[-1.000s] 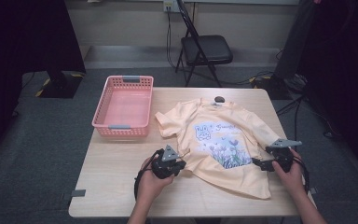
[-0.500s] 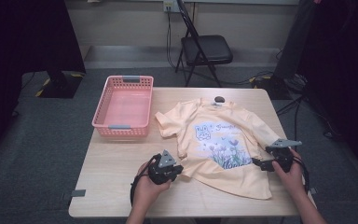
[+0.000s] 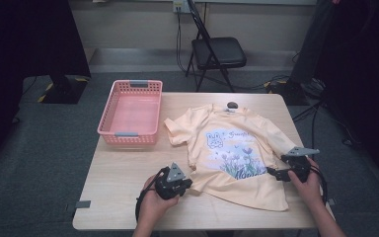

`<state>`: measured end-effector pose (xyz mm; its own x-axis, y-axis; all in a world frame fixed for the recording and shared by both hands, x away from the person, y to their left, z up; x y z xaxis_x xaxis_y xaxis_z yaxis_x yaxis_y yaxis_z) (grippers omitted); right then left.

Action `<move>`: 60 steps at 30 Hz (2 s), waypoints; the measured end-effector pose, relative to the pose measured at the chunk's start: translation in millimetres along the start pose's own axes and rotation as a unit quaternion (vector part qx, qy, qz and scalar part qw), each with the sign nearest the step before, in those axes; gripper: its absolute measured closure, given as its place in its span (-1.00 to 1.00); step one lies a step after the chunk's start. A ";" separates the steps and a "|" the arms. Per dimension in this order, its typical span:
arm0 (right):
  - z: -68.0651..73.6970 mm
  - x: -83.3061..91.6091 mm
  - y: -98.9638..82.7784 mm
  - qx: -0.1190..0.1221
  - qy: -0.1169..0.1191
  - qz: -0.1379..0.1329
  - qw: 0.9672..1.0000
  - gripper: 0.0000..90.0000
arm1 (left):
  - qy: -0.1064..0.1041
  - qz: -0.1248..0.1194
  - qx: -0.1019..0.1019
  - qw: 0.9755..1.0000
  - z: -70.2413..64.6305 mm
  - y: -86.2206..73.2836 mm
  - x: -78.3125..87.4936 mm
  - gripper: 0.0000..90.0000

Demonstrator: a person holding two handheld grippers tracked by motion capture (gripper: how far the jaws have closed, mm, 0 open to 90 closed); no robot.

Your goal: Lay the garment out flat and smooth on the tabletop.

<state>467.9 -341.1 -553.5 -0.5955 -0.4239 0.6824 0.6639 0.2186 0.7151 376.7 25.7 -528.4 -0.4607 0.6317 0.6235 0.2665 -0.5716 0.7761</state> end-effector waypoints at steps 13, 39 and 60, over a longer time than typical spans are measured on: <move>0.0 0.0 0.0 0.000 0.000 0.000 1.000 -0.74 | -0.002 0.008 -0.007 1.000 -6.2 -4.7 3.6 0.96; 0.1 0.0 0.0 0.001 0.001 0.000 1.000 -0.74 | -0.006 0.011 -0.010 1.000 -16.2 -11.7 16.2 0.96; 0.4 -0.1 0.0 0.004 0.002 0.000 1.000 -0.74 | -0.009 0.007 -0.009 1.000 -24.2 -16.8 27.2 0.96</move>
<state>467.8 -340.7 -553.4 -0.5938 -0.4273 0.6818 0.6607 0.2247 0.7162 339.2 39.7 -526.8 -0.4417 0.6322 0.6366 0.2573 -0.5905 0.7649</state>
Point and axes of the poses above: each handheld gripper's, and its own axes: x roughly backward along the jaws, y roughly out of its top, z roughly to its left, the point moved 8 cm from there along -x, roughly forward along the jaws, and after that the axes turned 12 degrees about -x, right-handed, at the moved point
